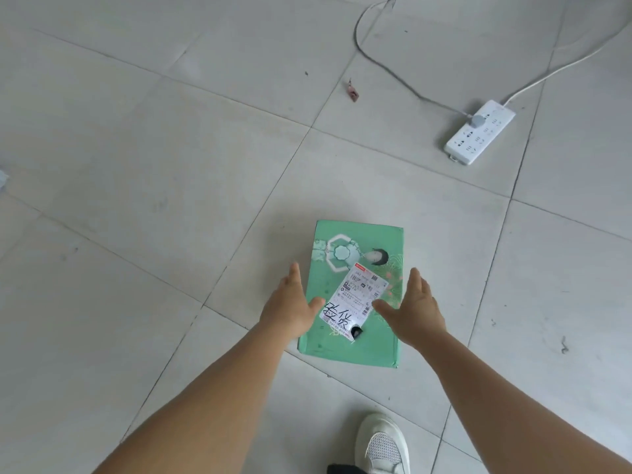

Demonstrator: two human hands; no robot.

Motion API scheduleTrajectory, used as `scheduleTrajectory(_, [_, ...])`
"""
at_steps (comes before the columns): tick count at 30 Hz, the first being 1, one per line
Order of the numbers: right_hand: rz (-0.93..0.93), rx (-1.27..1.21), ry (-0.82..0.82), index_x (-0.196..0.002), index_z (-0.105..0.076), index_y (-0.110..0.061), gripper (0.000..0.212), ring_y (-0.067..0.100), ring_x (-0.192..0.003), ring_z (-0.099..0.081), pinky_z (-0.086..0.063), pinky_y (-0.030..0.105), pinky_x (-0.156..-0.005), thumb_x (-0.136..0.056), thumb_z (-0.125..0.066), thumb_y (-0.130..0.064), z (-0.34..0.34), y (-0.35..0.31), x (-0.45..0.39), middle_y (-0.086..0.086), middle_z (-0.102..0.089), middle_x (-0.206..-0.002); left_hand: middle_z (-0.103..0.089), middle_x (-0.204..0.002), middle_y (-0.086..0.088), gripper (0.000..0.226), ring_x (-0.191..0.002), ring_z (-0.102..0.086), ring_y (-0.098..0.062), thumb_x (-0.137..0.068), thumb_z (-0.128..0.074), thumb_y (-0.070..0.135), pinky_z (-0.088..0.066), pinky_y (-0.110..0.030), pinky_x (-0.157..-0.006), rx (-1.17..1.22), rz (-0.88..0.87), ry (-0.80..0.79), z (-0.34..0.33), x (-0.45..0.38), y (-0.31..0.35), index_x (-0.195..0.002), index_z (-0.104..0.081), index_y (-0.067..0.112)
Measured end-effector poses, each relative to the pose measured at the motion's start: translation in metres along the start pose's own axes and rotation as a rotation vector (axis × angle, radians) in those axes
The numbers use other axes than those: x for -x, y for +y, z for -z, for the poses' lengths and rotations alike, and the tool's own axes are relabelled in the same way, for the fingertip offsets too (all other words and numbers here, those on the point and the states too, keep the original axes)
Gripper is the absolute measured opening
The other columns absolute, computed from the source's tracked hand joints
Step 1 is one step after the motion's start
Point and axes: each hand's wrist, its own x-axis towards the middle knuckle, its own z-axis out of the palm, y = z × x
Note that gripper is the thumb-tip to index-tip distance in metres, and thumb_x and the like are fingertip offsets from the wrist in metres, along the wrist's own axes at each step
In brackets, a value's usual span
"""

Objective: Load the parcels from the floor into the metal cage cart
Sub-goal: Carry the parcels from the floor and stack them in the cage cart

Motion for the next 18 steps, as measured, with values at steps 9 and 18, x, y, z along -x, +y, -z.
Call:
scheduleTrajectory(9, [-0.015,-0.14,0.003,-0.154,0.005,-0.027,0.106,0.019,-0.091,-0.053,-0.04,0.028,-0.066,-0.083,-0.073,-0.036,-0.044,0.019,-0.043,0.002,-0.041,-0.144,-0.052,-0.136,-0.001,0.097,-0.119,-0.055,-0.021,-0.084,-0.069,0.031,-0.046,-0.032,-0.095,0.17,0.014,-0.007,-0.048,-0.044,-0.011,-0.154,-0.003,0.018])
scheduleTrajectory(18, [0.007,-0.158,0.055,-0.154,0.002,-0.029,0.106,0.023,-0.109,-0.057,-0.042,0.029,-0.068,-0.081,-0.076,-0.032,-0.022,0.001,-0.006,0.001,-0.044,-0.143,-0.056,-0.13,0.004,0.088,-0.113,-0.057,-0.019,-0.083,-0.071,0.022,-0.048,-0.031,-0.09,0.244,0.01,0.066,-0.014,-0.006,-0.004,-0.152,-0.016,0.023])
